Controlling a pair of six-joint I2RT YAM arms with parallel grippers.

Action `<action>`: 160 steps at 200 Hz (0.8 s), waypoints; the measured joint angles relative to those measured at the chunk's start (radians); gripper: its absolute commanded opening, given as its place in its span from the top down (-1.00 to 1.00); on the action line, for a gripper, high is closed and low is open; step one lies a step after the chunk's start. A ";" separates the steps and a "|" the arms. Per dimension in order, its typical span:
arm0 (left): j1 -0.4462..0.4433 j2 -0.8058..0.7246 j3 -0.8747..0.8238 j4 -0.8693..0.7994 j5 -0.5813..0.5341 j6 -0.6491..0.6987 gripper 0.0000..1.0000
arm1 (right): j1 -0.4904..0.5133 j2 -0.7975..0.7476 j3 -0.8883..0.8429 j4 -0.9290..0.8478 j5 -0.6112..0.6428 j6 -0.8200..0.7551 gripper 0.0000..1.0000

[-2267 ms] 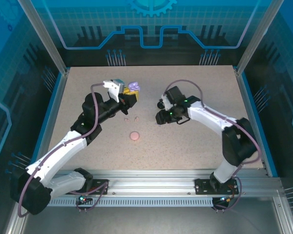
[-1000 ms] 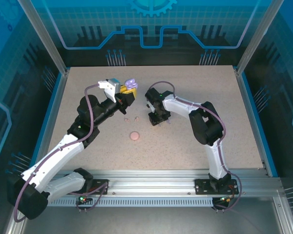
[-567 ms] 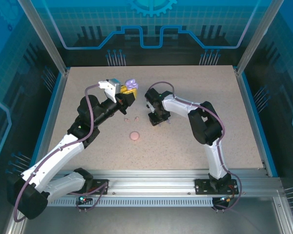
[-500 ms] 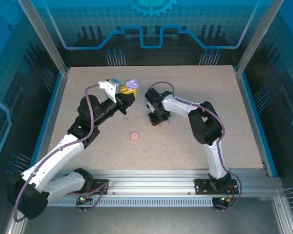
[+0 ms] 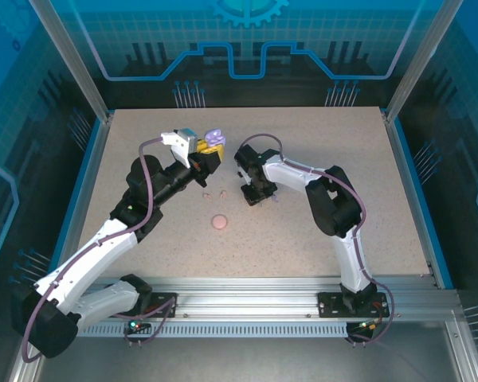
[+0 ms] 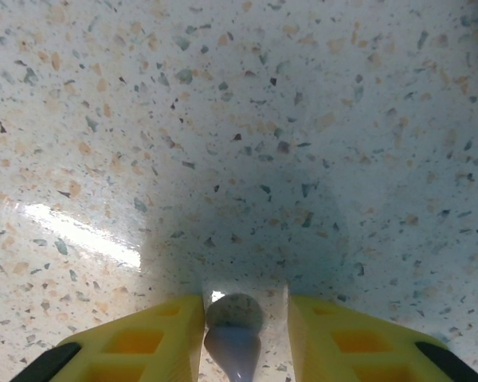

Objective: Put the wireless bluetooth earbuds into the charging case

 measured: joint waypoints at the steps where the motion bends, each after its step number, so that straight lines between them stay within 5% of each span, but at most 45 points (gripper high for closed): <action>1: 0.000 0.000 0.000 0.000 0.000 0.000 1.00 | 0.000 0.000 0.000 0.000 0.000 0.000 0.32; 160: -0.010 0.000 0.000 0.000 0.000 0.001 1.00 | 0.006 -0.015 -0.028 0.024 0.006 0.000 0.45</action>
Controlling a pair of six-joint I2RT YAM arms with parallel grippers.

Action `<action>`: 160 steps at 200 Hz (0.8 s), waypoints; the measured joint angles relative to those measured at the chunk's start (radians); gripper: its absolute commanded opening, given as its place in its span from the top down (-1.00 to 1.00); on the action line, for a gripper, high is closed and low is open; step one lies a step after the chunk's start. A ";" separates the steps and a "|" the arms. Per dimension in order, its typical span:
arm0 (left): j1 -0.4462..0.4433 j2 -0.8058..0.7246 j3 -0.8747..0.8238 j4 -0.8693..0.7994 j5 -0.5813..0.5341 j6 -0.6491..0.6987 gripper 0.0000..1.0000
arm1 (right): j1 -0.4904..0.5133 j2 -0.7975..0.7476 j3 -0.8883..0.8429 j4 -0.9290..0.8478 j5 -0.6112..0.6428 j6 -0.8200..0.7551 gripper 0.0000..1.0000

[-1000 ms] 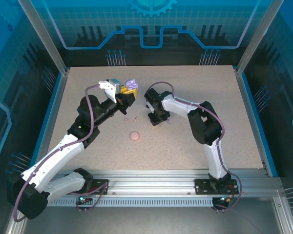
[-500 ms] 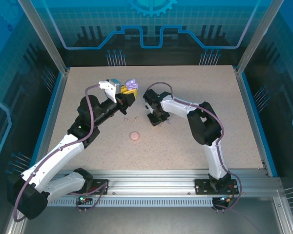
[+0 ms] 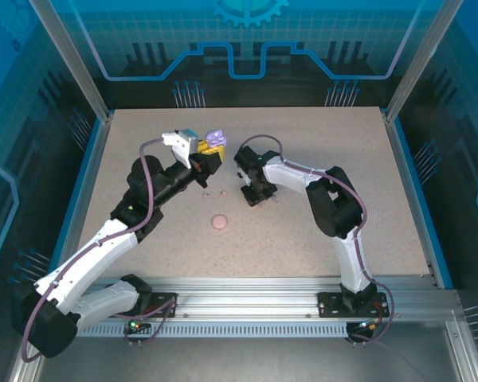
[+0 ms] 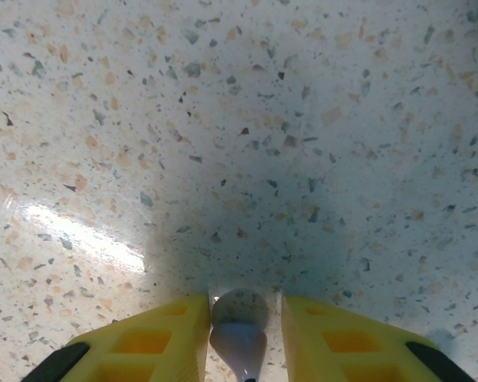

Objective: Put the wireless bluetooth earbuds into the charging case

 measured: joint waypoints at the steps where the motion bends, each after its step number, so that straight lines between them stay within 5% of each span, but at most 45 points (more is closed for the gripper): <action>1: 0.000 0.000 0.000 0.000 0.000 0.000 1.00 | 0.000 0.000 0.000 0.000 0.000 0.000 0.46; 52: -0.003 0.000 0.000 0.000 0.000 0.015 1.00 | 0.001 -0.013 -0.014 0.012 -0.010 0.004 0.77; 108: -0.006 0.000 0.000 0.001 0.000 0.018 1.00 | 0.001 -0.101 -0.068 0.018 -0.029 0.030 0.77; 160: -0.019 0.000 -0.034 0.068 -0.019 0.032 1.00 | -0.003 -0.334 -0.072 0.019 -0.033 0.058 0.78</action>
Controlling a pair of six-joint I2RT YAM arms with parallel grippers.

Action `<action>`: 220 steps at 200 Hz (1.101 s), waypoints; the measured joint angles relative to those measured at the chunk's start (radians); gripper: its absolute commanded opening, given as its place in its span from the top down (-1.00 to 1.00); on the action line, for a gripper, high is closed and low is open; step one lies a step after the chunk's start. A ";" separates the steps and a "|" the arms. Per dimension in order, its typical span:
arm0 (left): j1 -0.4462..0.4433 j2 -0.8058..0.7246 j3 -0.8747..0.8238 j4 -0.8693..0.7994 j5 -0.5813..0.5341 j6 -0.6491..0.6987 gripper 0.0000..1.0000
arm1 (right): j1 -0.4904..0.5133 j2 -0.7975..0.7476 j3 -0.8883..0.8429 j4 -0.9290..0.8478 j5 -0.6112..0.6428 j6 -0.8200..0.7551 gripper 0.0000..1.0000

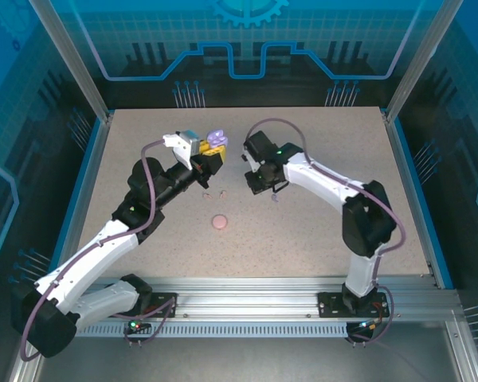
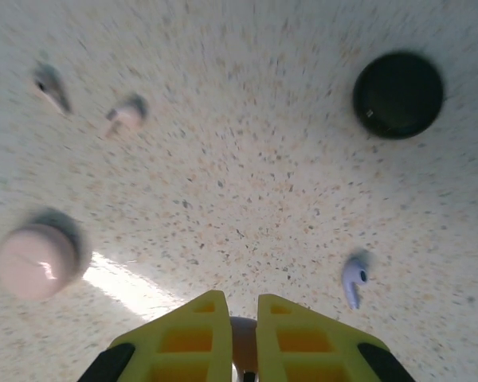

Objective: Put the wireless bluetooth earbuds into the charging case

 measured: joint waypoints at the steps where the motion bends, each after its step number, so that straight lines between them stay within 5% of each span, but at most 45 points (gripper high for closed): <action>1: 0.000 0.000 -0.002 0.002 0.000 0.000 1.00 | 0.000 -0.003 0.000 0.000 0.000 0.001 0.78; 145: -0.119 0.154 -0.171 0.351 -0.040 0.275 1.00 | -0.027 -0.415 0.185 -0.010 0.034 0.010 0.78; 220: -0.145 0.229 -0.151 0.404 -0.082 0.305 1.00 | 0.089 -0.530 0.070 0.171 0.033 0.006 0.75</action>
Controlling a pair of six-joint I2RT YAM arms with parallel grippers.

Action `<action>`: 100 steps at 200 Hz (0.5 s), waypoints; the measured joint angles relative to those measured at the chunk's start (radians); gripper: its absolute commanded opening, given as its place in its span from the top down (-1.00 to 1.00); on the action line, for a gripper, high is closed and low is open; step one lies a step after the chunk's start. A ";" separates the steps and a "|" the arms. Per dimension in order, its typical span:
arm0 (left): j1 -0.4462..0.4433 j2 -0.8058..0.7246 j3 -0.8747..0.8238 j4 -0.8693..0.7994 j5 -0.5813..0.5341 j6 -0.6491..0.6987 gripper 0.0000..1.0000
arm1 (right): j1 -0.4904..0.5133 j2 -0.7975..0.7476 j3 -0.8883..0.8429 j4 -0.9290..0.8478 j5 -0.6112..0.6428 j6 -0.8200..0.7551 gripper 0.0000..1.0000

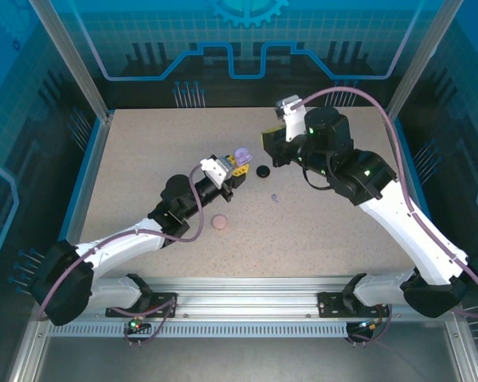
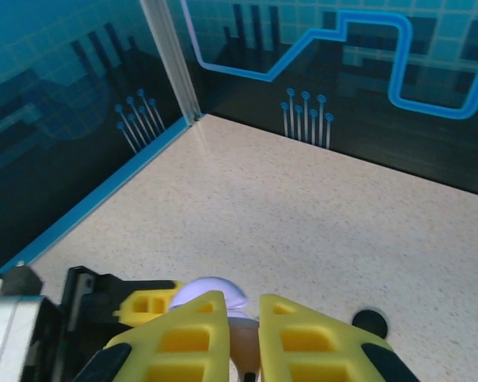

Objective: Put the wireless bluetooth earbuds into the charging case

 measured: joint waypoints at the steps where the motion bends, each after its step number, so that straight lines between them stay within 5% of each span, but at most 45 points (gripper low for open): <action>1: 0.000 0.001 0.002 0.000 0.000 0.000 1.00 | 0.002 0.000 -0.002 0.002 0.000 0.000 0.75; 100: -0.011 0.004 0.048 -0.001 -0.003 -0.008 1.00 | 0.058 -0.006 -0.154 0.201 0.000 -0.023 0.73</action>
